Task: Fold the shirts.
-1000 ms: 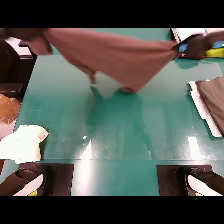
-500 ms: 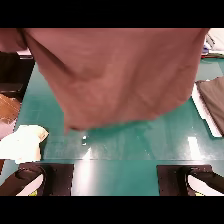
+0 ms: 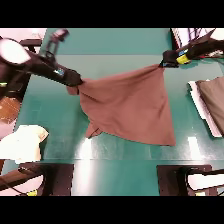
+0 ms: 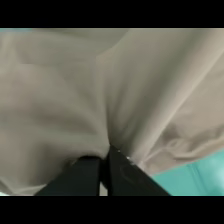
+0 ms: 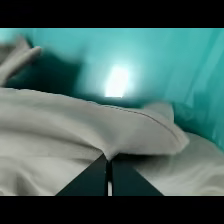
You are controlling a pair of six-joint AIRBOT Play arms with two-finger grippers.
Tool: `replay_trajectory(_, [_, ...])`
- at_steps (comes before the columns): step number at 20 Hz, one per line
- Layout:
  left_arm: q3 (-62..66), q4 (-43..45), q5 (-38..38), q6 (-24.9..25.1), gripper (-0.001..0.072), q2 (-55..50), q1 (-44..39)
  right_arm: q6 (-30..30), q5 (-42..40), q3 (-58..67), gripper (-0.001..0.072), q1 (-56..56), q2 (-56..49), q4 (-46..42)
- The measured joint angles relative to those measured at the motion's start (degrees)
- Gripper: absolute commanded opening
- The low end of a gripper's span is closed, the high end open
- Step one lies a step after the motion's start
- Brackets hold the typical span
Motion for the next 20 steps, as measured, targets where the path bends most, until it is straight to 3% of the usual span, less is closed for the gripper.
replay_trajectory(5, [-2.29, -0.13, 7.69, 1.09, 0.004, -5.75, -0.81, 0.04, -1.77, -0.92, 0.0012, -0.17, -3.54, 0.28])
replay_trajectory(6, [-2.32, -0.02, 7.76, 1.16, 0.0303, -5.95, -0.87, 0.07, -1.53, -0.96, 0.0012, -0.26, -3.65, 0.31])
replay_trajectory(7, [-2.32, -0.02, 7.45, 1.22, 0.0461, -5.95, -0.9, 0.04, -0.55, -1.03, 0.0012, -0.31, -3.67, 0.28])
replay_trajectory(13, [-2.36, 1.97, 0.0, 1.29, 0.046, -1.51, -1.01, -0.83, 2.58, -7.39, 0.0012, -0.39, 1.6, 0.24])
replay_trajectory(17, [-2.34, 7.89, 4.31, -2.75, 0.0461, 0.09, 0.39, -1.11, -0.17, -15.19, 0.0012, -0.39, 7.08, 0.28])
replay_trajectory(20, [-2.34, 6.95, 8.11, -6.54, 0.046, -3.08, 4.68, -1.2, -1.9, -19.15, 0.0012, -0.39, 9.29, 0.35])
